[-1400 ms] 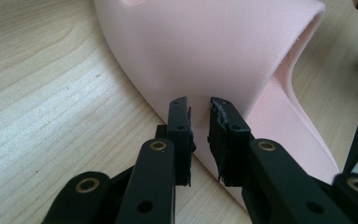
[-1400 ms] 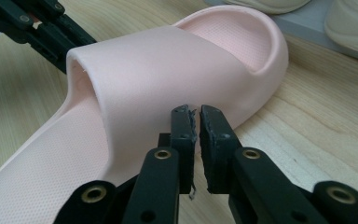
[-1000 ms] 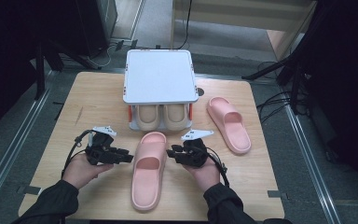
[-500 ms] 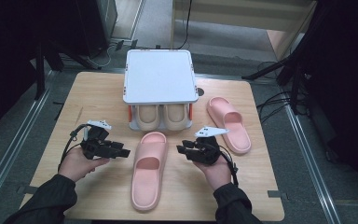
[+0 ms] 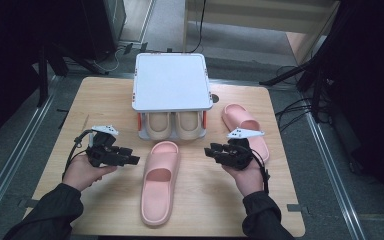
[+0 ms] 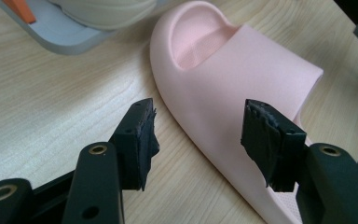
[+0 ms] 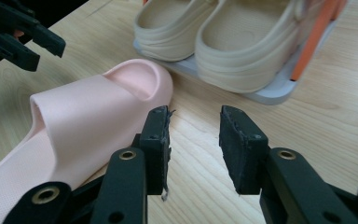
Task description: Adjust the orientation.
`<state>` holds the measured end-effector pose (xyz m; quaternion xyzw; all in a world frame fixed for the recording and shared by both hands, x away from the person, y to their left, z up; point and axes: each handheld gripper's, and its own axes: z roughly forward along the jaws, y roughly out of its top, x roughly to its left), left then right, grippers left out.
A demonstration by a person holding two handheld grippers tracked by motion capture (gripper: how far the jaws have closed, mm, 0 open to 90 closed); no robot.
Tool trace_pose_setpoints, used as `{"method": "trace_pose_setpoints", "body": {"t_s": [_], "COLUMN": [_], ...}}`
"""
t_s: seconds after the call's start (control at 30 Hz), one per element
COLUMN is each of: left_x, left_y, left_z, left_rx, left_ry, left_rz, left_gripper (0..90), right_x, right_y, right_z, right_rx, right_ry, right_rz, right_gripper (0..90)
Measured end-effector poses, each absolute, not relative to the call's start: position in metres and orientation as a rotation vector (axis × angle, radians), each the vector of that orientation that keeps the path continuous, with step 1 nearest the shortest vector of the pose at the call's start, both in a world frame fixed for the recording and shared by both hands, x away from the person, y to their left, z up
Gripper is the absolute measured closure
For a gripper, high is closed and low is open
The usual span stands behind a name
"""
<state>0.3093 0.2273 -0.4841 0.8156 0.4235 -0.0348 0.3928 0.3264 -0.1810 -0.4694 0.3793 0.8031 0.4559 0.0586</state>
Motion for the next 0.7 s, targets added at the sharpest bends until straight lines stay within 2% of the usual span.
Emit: {"method": "trace_pose_setpoints", "body": {"t_s": [0.7], "left_x": [0.300], "left_y": [0.235], "left_z": [-0.487], "left_rx": [2.077], "left_ry": [1.121], "left_rz": [-0.089], "left_gripper": [43.2], "right_x": [0.376], "right_y": [-0.244], "right_z": [-0.477], "right_rx": [1.350], "right_ry": [2.315], "right_rz": [1.335], "right_gripper": [63.6]}}
